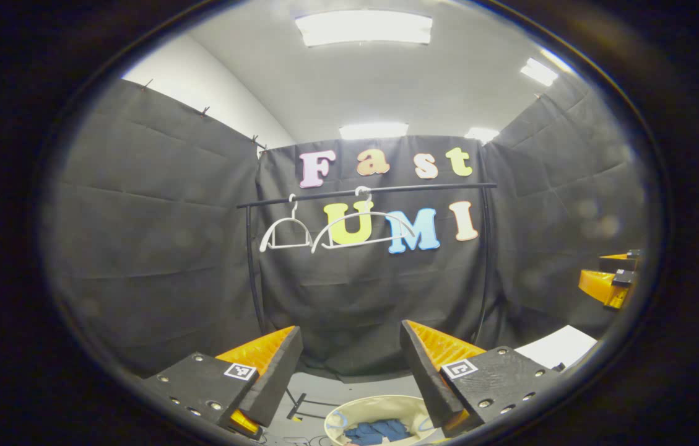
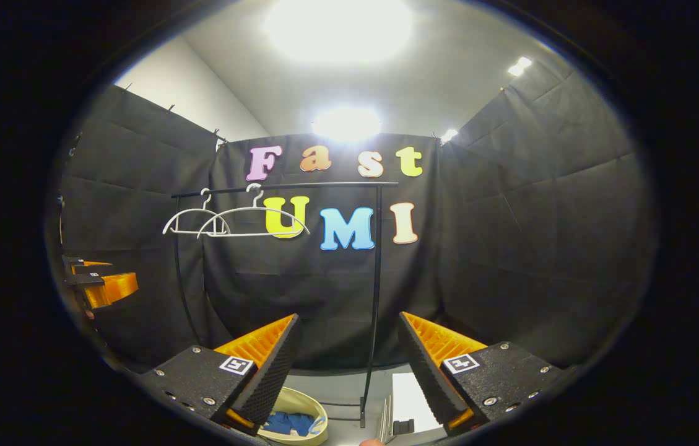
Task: Grasp the clothes on the hanger with both hands and then place them into the laundry hamper below.
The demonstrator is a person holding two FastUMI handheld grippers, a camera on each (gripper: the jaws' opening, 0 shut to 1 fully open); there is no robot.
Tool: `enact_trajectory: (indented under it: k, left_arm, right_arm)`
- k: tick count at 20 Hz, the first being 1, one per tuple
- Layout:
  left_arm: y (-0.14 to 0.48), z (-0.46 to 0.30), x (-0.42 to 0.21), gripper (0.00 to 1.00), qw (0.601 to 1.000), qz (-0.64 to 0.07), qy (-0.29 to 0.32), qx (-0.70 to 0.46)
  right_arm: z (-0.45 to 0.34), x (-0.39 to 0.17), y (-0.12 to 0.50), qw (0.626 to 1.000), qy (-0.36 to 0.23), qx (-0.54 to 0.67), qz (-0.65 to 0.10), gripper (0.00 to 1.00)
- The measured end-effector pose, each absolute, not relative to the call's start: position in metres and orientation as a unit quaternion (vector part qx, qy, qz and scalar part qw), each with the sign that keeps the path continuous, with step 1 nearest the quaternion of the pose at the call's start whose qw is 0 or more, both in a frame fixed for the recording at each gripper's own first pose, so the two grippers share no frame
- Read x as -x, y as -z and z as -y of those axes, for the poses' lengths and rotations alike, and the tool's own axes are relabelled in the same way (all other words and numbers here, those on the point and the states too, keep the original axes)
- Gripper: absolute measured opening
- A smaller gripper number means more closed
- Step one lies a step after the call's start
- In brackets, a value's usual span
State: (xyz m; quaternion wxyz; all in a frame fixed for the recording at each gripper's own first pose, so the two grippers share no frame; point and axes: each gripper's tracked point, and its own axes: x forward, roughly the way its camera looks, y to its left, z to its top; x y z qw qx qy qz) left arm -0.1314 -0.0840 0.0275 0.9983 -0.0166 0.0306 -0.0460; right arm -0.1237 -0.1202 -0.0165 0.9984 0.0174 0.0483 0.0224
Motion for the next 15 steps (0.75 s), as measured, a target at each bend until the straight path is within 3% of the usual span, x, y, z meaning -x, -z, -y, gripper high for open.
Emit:
enact_trajectory:
  k: [15]
  left_arm:
    - [-0.04, 0.088, 0.14, 0.92, 0.999, -0.01, 0.053, 0.006]
  right_arm:
    - [0.118, 0.129, 0.007, 0.999, -0.026, -0.013, -0.033, 0.95]
